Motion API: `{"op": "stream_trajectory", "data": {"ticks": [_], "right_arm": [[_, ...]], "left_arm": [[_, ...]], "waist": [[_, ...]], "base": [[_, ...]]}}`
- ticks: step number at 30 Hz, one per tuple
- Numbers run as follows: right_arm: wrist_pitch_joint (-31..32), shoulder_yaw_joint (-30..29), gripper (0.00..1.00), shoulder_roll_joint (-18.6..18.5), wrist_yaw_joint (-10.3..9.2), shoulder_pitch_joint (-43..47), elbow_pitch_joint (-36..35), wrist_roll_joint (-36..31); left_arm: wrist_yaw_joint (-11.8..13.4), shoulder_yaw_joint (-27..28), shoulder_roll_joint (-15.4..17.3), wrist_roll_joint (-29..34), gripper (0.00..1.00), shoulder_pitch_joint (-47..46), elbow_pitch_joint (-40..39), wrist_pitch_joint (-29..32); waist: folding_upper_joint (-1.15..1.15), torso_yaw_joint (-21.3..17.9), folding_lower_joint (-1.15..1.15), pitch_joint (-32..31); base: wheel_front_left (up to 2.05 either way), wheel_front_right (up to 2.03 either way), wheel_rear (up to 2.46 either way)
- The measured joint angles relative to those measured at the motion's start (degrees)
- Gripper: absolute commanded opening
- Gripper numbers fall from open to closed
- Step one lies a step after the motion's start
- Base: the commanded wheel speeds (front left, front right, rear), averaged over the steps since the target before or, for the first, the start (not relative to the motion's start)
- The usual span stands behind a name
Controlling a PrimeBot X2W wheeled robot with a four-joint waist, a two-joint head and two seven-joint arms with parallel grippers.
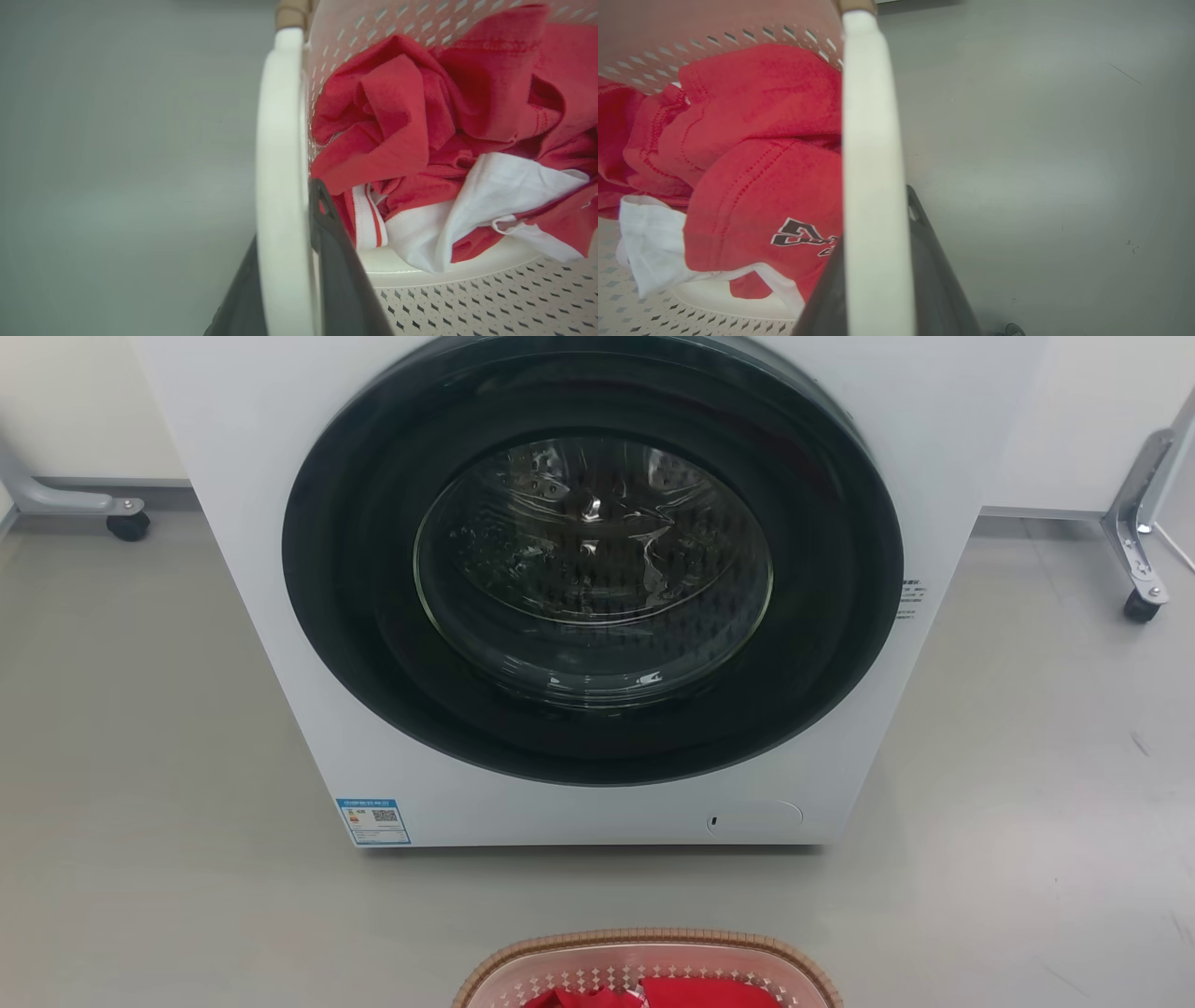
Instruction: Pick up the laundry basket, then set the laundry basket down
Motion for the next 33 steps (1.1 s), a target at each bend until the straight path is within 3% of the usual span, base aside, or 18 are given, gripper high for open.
{"op": "stream_trajectory", "data": {"ticks": [33], "right_arm": [[-0.5,4.5,0.0,0.0,0.0,-0.1,1.0,4.8]], "left_arm": [[0.0,-1.6,0.0,-0.7,0.0,0.3,0.5,0.4]], "waist": [[0.01,0.1,0.01,-0.6]], "base": [[0.0,0.0,0.0]]}}
